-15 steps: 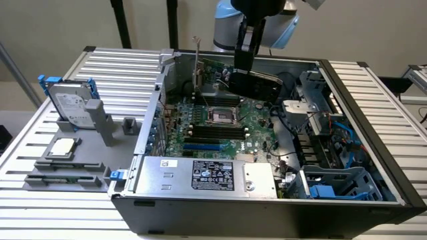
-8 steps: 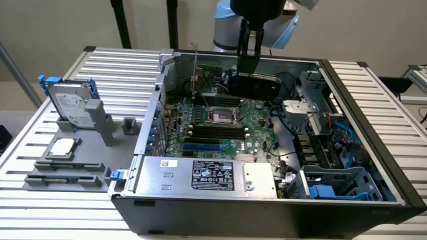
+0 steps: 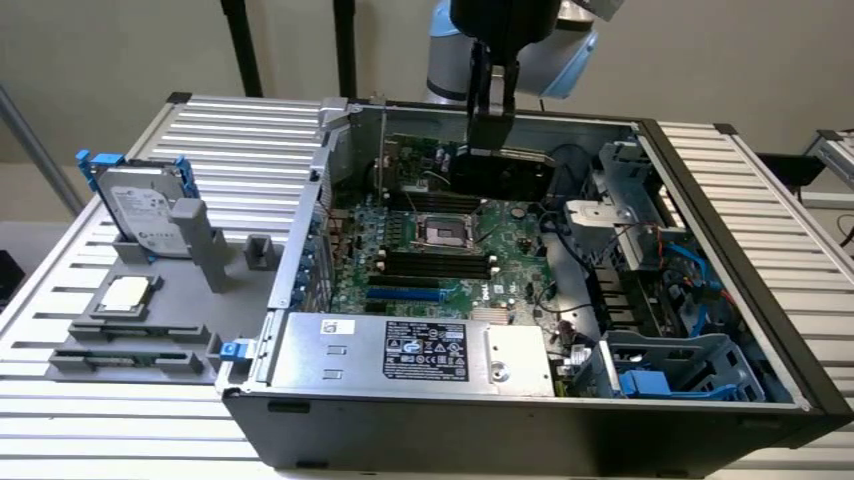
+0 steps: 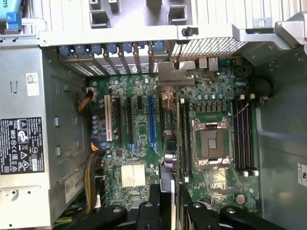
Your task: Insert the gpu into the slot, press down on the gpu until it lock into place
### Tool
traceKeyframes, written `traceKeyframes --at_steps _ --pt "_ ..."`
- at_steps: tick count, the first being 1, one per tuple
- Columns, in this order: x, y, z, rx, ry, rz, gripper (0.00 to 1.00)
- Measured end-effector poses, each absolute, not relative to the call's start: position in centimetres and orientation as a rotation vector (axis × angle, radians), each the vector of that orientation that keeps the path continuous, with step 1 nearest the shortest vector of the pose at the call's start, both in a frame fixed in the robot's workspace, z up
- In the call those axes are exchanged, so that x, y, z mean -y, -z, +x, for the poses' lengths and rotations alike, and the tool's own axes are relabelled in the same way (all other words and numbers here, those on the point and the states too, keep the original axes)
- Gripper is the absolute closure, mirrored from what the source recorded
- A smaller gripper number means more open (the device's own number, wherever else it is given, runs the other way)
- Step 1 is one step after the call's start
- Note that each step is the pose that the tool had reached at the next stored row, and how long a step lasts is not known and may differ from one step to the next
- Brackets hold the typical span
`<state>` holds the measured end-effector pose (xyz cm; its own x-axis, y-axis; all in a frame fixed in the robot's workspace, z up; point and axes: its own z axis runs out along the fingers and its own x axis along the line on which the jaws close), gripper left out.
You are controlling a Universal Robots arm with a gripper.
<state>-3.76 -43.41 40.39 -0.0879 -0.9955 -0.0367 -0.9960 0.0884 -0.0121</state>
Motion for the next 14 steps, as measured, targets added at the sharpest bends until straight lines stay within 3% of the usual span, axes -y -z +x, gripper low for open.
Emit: traceKeyframes --at_steps 14 --pt "43.8 -37.9 -7.6 -2.288 -0.018 -2.094 0.74"
